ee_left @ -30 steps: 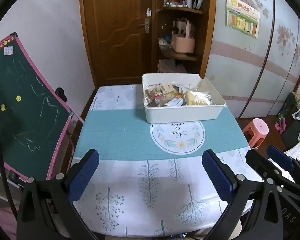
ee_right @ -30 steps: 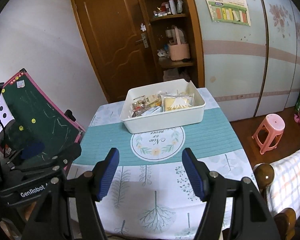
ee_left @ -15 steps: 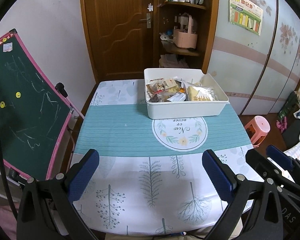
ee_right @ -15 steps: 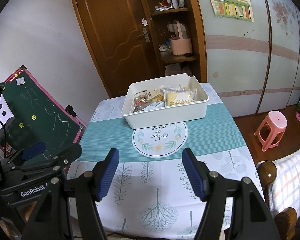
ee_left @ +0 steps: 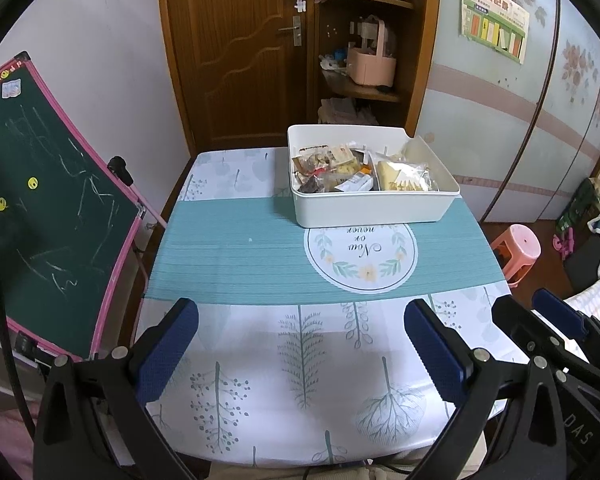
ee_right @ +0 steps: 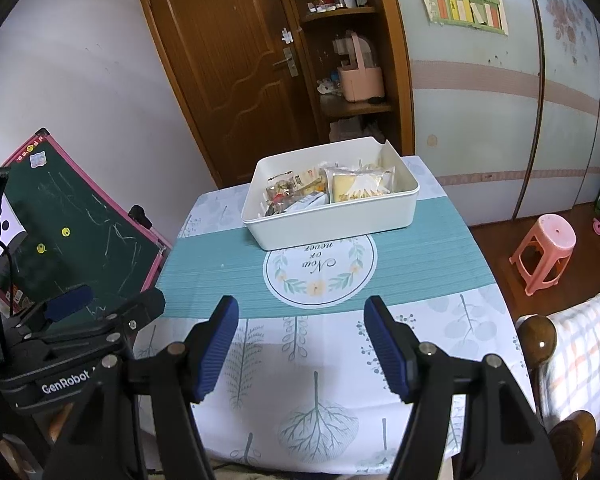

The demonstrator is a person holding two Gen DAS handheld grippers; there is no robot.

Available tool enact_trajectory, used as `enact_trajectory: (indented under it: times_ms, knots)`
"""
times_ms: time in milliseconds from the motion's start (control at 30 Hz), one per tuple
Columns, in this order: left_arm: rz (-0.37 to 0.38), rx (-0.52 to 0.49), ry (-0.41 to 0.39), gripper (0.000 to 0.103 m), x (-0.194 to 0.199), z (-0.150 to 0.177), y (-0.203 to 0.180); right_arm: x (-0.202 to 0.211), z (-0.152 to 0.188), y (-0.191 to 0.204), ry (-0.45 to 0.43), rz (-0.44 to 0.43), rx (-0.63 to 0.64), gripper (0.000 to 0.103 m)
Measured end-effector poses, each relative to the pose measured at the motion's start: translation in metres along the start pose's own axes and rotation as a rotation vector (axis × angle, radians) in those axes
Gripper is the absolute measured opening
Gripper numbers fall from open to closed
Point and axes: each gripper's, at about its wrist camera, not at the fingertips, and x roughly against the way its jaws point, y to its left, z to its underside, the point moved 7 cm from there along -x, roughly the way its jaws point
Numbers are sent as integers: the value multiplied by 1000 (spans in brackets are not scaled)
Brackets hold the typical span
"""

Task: Organize snacks

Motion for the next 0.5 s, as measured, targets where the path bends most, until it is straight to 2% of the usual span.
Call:
enact_trajectory:
  times_ms: [500]
  knots:
    - [0,-1,1,102,-1,0,1,-1,1,1,4,1,-3,66]
